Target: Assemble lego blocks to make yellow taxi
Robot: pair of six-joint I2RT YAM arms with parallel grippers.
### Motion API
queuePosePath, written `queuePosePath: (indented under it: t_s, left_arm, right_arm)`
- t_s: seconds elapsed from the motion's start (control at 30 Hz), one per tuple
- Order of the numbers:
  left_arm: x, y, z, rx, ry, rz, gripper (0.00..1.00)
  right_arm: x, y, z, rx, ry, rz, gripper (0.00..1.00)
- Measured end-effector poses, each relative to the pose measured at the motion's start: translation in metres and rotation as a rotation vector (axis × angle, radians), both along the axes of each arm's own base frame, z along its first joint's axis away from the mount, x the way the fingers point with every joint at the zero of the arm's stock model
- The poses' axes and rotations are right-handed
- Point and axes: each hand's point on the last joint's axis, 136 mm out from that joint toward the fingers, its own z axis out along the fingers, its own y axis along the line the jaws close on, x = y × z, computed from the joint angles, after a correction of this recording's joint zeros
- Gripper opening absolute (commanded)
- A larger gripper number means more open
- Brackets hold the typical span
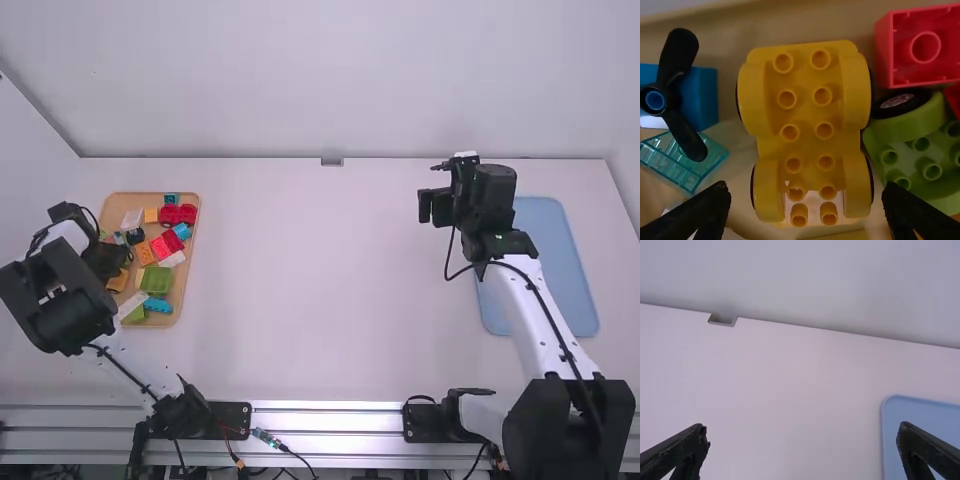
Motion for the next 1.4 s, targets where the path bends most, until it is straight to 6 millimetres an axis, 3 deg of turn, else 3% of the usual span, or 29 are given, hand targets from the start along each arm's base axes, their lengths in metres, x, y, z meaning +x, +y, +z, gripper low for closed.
queuePosePath:
  t_s: [0.4,0.77,1.0,1.27,1.33,1.37,1.4]
  left_arm:
    - [-0.007,-0.006,-0.023,-0.003,0.003,0.000,0.80]
    - [0.005,0.002,-0.021,0.031,-0.043,-0.036,0.72]
    - [0.006,0.002,-0.021,0.031,-0.043,-0.059,0.50]
    - [0.006,0.002,-0.020,0.033,-0.043,-0.053,0.42]
    - [0.004,0.000,-0.020,0.023,-0.035,-0.042,0.19]
    - [0.001,-0.002,-0.020,0.010,-0.023,-0.038,0.03]
    - [0.000,-0.003,-0.020,0.003,-0.017,-0.035,0.02]
  right_arm:
    - [0.000,0.000,0.000,0.002,0.000,-0.003,0.99]
    - [0.000,0.000,0.000,-0.001,0.000,0.000,0.99]
    - [0.000,0.000,0.000,0.002,0.000,-0.002,0.99]
    - [0.000,0.000,0.000,0.000,-0.001,0.000,0.99]
    - [0.000,0.000,0.000,0.000,0.000,0.000,0.99]
    - [0.000,0.000,0.000,0.002,0.000,-0.003,0.99]
    - [0.000,0.000,0.000,0.001,-0.001,-0.001,0.99]
